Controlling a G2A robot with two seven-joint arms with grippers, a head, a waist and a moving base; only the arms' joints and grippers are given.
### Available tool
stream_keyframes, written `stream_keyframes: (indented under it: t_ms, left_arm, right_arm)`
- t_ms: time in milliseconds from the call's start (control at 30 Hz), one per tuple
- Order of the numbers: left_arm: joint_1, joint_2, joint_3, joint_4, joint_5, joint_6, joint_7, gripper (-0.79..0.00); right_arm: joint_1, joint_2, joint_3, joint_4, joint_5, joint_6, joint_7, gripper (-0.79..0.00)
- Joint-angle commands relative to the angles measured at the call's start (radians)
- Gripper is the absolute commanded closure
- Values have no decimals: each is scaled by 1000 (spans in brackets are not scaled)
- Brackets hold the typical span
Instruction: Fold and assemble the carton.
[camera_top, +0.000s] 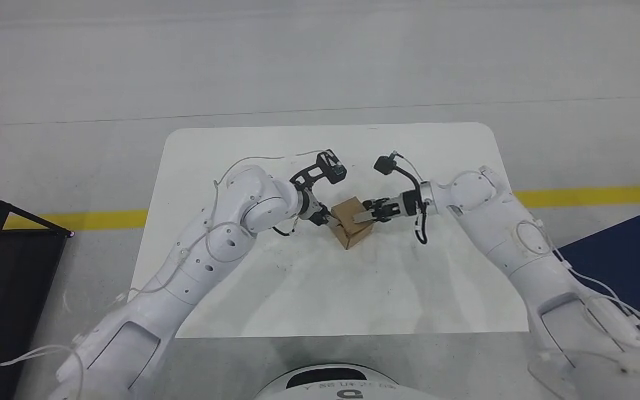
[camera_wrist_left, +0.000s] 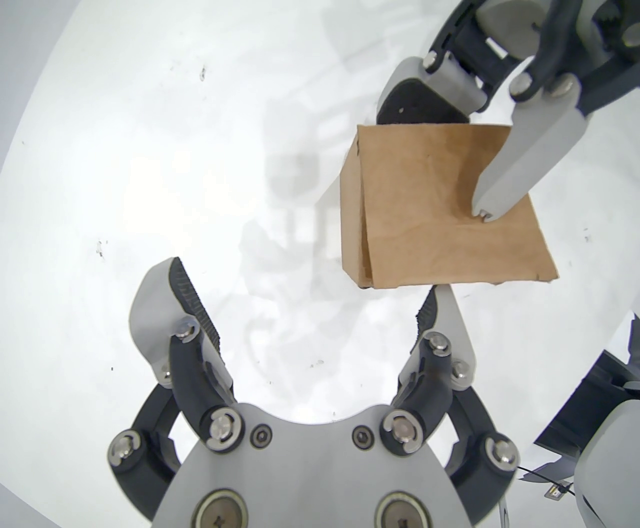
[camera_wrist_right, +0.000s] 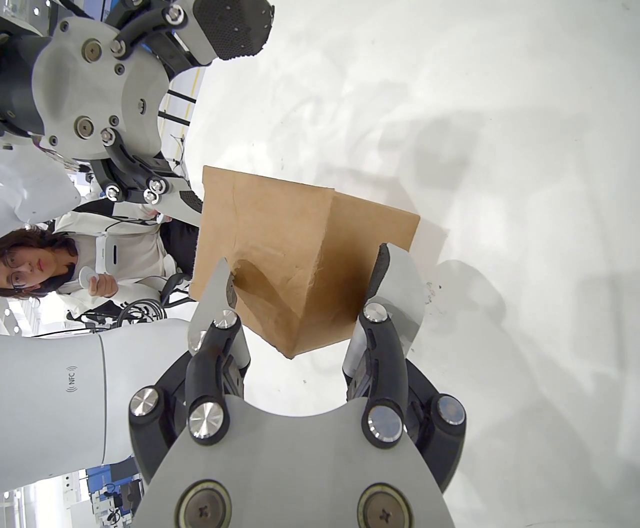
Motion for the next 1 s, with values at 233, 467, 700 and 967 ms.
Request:
stream_keyframes:
  t_ms: [233, 467, 700, 967]
  left_arm:
    - [-4, -1, 3, 8, 3, 2, -3, -785]
    - [5, 4, -11, 0, 7, 3, -4, -785]
    - [30, 18, -54, -21, 2, -6, 5, -785]
    - [55, 30, -88, -45, -8, -20, 12, -785]
  right_arm:
    - [1, -1, -7, -2, -12, 6, -12, -440]
    - [3, -3, -19, -7, -44, 22, -34, -422]
    - [3, -4, -22, -10, -60, 34, -53, -437]
    - [2, -3, -22, -14, -76, 33, -70, -493]
